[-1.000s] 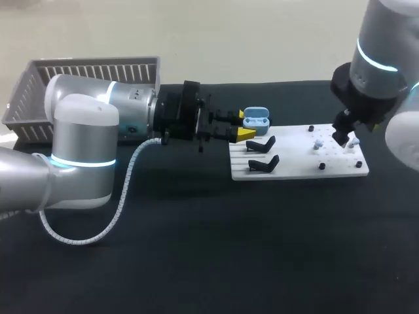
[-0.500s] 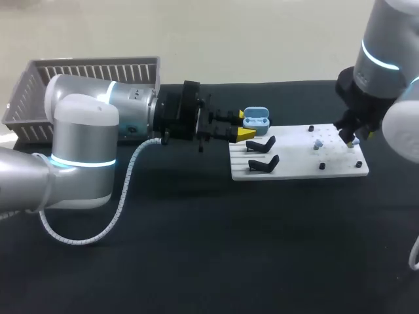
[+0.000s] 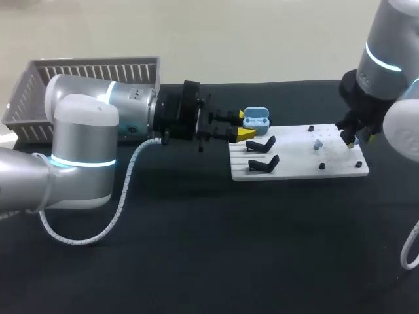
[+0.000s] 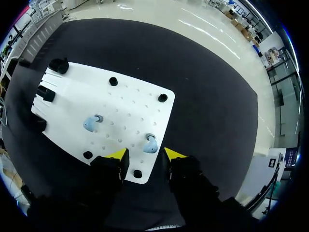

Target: Pick up each earbud case from the left stands, insert the matching earbuds, close the lid, and place the case in the box.

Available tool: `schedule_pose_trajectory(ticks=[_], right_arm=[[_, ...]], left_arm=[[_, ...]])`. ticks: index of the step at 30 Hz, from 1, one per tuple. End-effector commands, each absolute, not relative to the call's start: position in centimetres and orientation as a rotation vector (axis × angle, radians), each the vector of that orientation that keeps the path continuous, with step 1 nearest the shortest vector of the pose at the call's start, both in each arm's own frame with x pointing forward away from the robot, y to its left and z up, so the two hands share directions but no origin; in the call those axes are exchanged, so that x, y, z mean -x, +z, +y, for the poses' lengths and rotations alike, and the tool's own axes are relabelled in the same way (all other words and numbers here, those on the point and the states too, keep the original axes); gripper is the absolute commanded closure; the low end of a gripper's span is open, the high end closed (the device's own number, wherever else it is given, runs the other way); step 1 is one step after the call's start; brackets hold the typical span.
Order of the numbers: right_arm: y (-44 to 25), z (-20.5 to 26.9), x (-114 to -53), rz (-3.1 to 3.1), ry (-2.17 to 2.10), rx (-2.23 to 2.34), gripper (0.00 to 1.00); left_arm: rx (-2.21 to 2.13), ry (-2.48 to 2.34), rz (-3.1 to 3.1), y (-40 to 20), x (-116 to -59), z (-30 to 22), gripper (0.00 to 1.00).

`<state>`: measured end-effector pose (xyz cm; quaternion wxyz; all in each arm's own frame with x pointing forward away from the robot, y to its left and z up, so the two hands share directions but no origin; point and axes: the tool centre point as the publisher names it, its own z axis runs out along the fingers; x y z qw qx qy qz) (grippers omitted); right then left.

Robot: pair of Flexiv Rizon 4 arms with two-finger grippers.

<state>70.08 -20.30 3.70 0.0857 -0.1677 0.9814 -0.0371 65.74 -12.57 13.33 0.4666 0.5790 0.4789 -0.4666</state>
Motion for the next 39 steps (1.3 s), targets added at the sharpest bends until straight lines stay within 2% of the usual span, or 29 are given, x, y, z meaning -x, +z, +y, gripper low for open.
schedule_pose_trajectory(ticks=[1,15,25,31,35,37,39], right_arm=[[3.27,-20.1,-70.44,2.925,-0.114,0.5,0.58],[2.7,-20.31,-70.84,2.932,-0.11,0.484,0.64],[2.76,-20.46,-70.86,2.935,-0.104,0.486,0.73],[2.66,-20.32,-70.91,2.942,-0.111,0.493,0.91],[2.58,-20.3,-70.9,2.947,-0.12,0.494,0.96],[2.49,-20.36,-70.84,2.95,-0.118,0.487,0.93],[2.44,-20.38,-70.76,2.956,-0.114,0.487,0.64]], left_arm=[[-1.417,-1.141,1.173,13.24,-65.65,-12.55,1.0],[-1.417,-1.141,1.173,13.24,-65.65,-12.55,1.0],[-1.417,-1.141,1.173,13.24,-65.65,-12.55,1.0],[-1.417,-1.141,1.173,13.24,-65.65,-12.55,1.0],[-1.417,-1.141,1.173,13.24,-65.65,-12.55,1.0],[-1.417,-1.141,1.173,13.24,-65.65,-12.55,1.0],[-1.417,-1.141,1.173,13.24,-65.65,-12.55,1.0]])
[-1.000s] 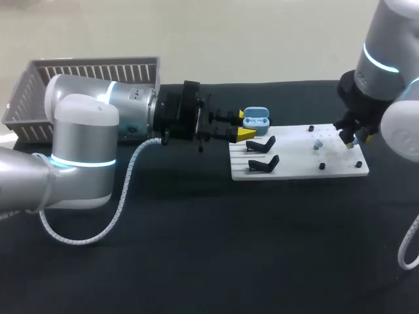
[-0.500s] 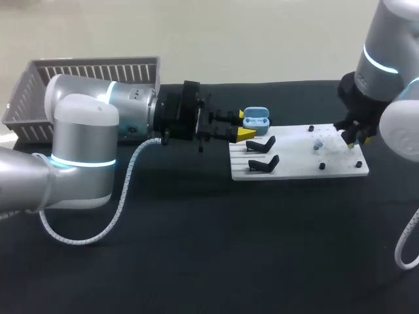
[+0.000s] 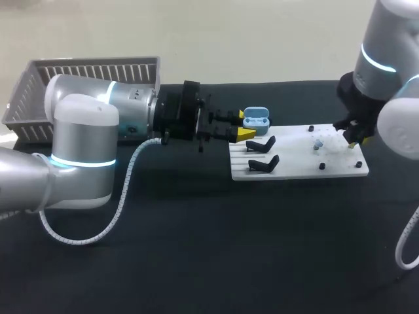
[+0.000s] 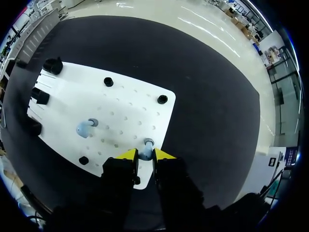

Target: Pick up each earbud case from the left stands, insert the matching earbuds, close the lid, and place the case in the box.

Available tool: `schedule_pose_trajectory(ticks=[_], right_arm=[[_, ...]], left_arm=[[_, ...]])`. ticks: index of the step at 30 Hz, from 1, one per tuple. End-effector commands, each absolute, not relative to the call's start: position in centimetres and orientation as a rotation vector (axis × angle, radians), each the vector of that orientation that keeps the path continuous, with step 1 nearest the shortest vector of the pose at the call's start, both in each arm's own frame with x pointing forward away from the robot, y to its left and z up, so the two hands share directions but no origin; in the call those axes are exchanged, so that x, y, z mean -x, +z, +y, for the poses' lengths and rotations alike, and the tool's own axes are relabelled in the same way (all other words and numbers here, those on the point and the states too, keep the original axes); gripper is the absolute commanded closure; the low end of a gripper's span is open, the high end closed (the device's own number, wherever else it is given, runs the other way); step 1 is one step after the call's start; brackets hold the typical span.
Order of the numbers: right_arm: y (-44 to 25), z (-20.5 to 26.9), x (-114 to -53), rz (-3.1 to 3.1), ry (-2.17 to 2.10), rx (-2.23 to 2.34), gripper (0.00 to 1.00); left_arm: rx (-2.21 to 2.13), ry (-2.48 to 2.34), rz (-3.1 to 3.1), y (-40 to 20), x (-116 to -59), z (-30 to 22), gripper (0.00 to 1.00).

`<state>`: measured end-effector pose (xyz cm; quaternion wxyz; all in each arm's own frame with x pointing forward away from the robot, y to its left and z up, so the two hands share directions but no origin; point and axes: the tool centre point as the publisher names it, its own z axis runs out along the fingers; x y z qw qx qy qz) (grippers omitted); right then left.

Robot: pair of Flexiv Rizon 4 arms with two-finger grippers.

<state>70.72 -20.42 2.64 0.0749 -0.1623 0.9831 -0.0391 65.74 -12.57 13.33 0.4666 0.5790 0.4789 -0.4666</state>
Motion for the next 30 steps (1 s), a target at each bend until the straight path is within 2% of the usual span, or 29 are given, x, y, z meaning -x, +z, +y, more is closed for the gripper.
schedule_pose_trajectory(ticks=[1,2,5,7,9,10,15,30], right_arm=[[2.43,-20.38,-70.75,2.956,-0.115,0.486,0.35],[2.43,-20.39,-70.74,2.956,-0.116,0.484,0.28],[2.47,-20.45,-70.77,2.944,-0.128,0.461,0.29],[2.53,-20.46,-70.82,2.933,-0.142,0.438,0.32],[2.58,-20.45,-70.84,2.922,-0.151,0.417,0.51],[2.6,-20.43,-70.84,2.919,-0.16,0.408,0.53],[2.67,-20.37,-70.79,2.91,-0.2,0.373,0.53],[2.72,-20.08,-70.93,2.902,-0.254,0.313,0.62]], left_arm=[[-1.417,-1.141,1.173,13.24,-65.65,-12.55,1.0],[-1.417,-1.141,1.173,13.24,-65.65,-12.55,1.0],[-1.417,-1.141,1.173,13.24,-65.65,-12.55,1.0],[-1.417,-1.141,1.173,13.24,-65.65,-12.55,1.0],[-1.417,-1.141,1.173,13.24,-65.65,-12.55,1.0],[-1.417,-1.141,1.173,13.24,-65.65,-12.55,1.0],[-1.417,-1.141,1.173,13.24,-65.65,-12.55,1.0],[-1.417,-1.141,1.173,13.24,-65.65,-12.55,1.0]])
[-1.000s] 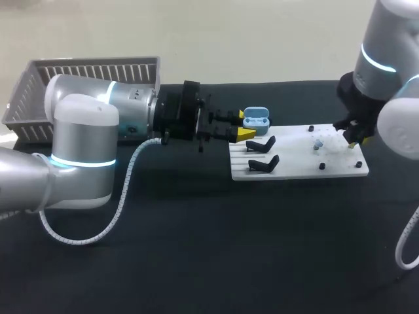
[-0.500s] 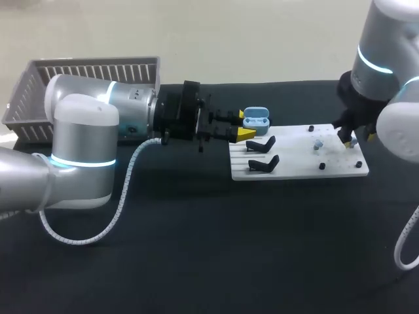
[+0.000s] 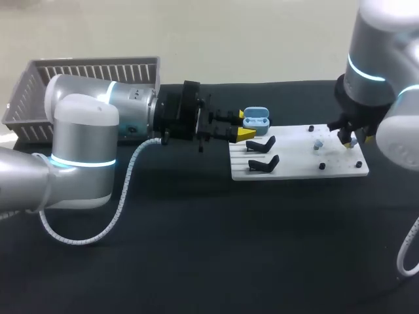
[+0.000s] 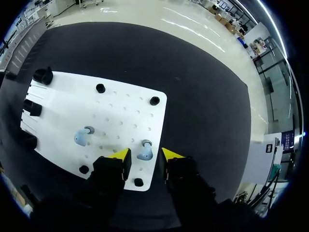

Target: Pick up each earbud case from the left stands, insert the matching earbuds, close the lid, and place the case in the box.

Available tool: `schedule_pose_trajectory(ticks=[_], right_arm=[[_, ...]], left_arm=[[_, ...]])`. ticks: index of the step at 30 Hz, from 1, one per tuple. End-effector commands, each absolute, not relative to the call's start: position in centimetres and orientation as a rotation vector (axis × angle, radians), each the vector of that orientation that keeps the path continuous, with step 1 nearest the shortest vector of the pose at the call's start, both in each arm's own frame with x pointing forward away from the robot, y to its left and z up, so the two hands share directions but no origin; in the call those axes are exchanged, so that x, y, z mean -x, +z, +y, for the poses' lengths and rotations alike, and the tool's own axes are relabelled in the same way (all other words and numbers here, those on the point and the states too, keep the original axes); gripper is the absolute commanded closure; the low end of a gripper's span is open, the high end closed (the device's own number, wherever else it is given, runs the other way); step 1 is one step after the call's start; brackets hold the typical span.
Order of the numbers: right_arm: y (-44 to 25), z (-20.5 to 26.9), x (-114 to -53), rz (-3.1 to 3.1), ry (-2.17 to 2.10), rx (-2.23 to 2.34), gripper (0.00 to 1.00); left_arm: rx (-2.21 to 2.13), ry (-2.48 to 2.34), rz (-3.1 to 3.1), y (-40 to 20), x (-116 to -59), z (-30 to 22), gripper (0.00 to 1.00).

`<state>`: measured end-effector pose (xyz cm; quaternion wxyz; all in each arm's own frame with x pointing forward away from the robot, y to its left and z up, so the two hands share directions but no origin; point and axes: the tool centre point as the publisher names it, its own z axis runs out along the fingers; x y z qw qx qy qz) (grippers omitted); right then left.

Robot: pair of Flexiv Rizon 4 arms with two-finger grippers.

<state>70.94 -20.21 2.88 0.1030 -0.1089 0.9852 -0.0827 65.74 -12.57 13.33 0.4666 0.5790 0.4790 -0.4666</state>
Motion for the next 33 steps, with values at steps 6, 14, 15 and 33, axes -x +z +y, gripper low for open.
schedule_pose_trajectory(ticks=[6,14,15,33], right_arm=[[2.63,-20.08,-71.15,2.902,-0.254,0.296,0.63],[2.19,-20.11,-71.54,2.917,-0.246,0.278,0.65],[2.16,-20.15,-71.57,2.918,-0.248,0.275,0.65],[1.94,-20.73,-71.41,2.924,-0.231,0.253,0.88]], left_arm=[[-1.417,-1.141,1.173,13.24,-65.65,-12.55,1.0],[-1.417,-1.141,1.173,13.24,-65.65,-12.55,1.0],[-1.417,-1.141,1.173,13.24,-65.65,-12.55,1.0],[-1.417,-1.141,1.173,13.24,-65.65,-12.55,1.0]])
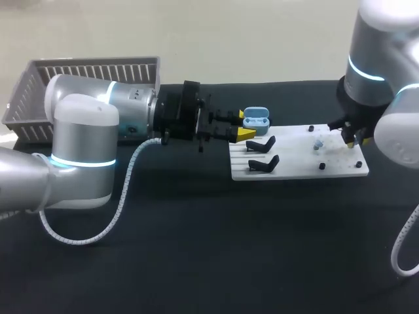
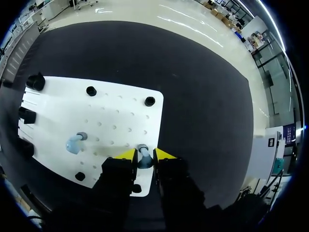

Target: Pick up each earbud case from the left stands, insert the matching earbuds, close the lid, and place the case in the box.

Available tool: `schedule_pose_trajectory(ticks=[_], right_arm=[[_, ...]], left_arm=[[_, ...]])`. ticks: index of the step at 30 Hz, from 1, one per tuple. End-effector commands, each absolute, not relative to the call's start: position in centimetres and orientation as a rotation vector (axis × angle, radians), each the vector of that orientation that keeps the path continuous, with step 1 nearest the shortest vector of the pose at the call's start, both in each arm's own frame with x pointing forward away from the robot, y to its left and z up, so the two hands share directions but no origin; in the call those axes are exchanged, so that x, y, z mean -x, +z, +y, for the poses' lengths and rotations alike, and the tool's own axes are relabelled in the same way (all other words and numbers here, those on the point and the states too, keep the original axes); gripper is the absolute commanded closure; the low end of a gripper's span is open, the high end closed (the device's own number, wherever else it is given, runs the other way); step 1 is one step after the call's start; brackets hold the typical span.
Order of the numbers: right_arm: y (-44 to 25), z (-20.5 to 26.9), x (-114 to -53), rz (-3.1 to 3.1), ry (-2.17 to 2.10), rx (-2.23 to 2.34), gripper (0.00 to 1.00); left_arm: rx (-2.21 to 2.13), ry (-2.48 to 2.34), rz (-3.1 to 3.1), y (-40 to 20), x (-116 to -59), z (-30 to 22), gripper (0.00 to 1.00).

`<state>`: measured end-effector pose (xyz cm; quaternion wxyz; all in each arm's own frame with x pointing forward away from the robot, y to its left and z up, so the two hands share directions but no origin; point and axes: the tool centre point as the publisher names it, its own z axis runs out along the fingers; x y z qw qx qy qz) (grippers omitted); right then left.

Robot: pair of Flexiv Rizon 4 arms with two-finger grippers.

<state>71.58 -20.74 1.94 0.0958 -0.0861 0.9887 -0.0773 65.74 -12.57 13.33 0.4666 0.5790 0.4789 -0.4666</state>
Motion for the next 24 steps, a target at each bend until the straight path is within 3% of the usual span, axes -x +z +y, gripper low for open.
schedule_pose_trajectory(ticks=[1,2,16,24], right_arm=[[2.0,-20.7,-71.4,2.923,-0.231,0.253,0.91],[2.0,-20.7,-71.3,2.922,-0.231,0.255,1.0],[7.7,-18.9,-67.8,2.91,-0.176,0.197,1.0],[11.2,-15.7,-63.9,2.978,-0.071,0.148,1.0]], left_arm=[[-1.417,-1.141,1.173,13.2,-65.7,-12.5,1.0],[-1.417,-1.141,1.173,13.2,-65.7,-12.5,1.0],[-1.417,-1.141,1.173,13.2,-65.7,-12.5,1.0],[-1.417,-1.141,1.173,13.2,-65.7,-12.5,1.0]])
